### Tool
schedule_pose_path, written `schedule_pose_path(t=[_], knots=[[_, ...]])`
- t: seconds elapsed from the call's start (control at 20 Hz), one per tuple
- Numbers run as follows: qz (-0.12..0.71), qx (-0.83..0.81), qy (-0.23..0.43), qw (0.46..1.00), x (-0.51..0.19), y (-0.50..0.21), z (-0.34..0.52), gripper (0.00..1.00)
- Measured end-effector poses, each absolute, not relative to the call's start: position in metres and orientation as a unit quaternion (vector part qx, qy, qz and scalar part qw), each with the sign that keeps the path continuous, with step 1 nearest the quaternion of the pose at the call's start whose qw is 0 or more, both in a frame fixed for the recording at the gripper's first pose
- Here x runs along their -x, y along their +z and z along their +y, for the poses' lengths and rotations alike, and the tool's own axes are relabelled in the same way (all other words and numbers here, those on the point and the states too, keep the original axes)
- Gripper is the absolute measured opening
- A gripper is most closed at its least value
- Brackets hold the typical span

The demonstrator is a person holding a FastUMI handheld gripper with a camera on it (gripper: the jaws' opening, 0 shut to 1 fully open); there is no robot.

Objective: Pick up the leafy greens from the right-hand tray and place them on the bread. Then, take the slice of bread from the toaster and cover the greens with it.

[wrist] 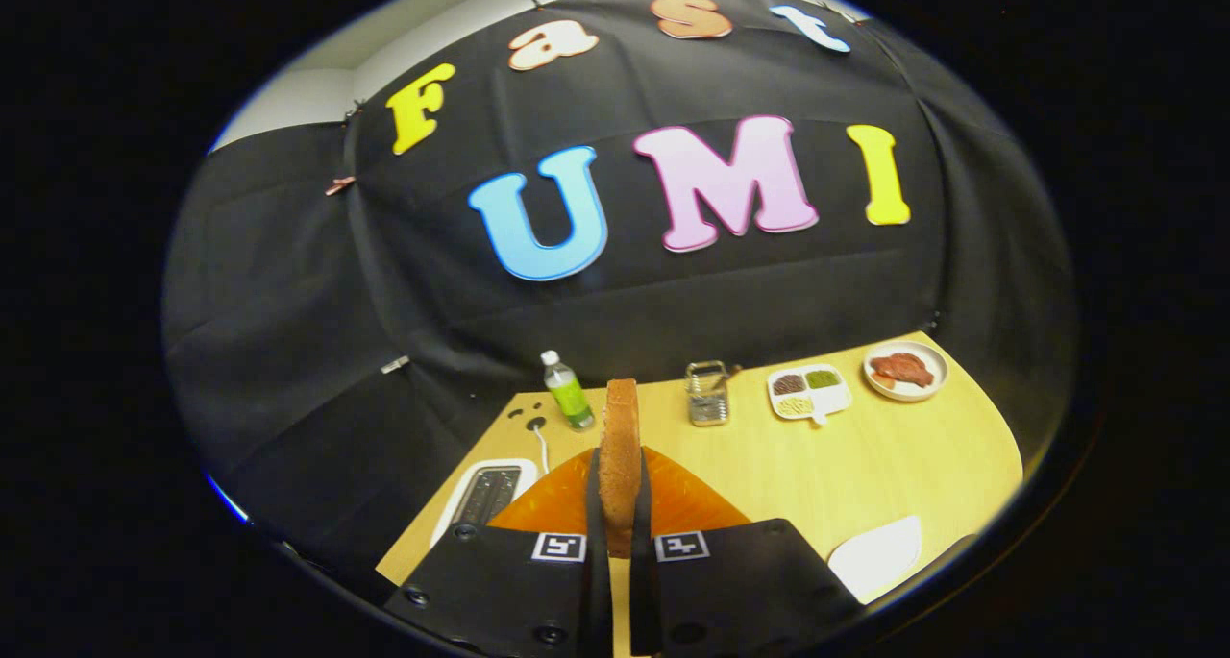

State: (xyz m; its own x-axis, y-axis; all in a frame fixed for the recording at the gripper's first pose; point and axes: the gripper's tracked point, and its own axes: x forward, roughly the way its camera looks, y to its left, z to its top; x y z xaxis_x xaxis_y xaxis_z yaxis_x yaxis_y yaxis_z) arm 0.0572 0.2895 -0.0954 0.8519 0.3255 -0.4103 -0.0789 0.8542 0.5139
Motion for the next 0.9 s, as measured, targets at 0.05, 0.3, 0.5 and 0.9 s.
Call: schedule_pose_path(t=[0.05,0.3,0.5,0.9], knots=[[0.26,-0.25,0.096,0.928,-0.051,-0.111,0.28,0.11],[0.315,-0.284,0.053,0.904,-0.021,-0.193,0.27,0.11],[0.347,-0.335,0.041,0.875,-0.014,-0.237,0.29,0.11],[0.381,-0.378,-0.011,0.844,-0.017,-0.297,0.299,0.11]])
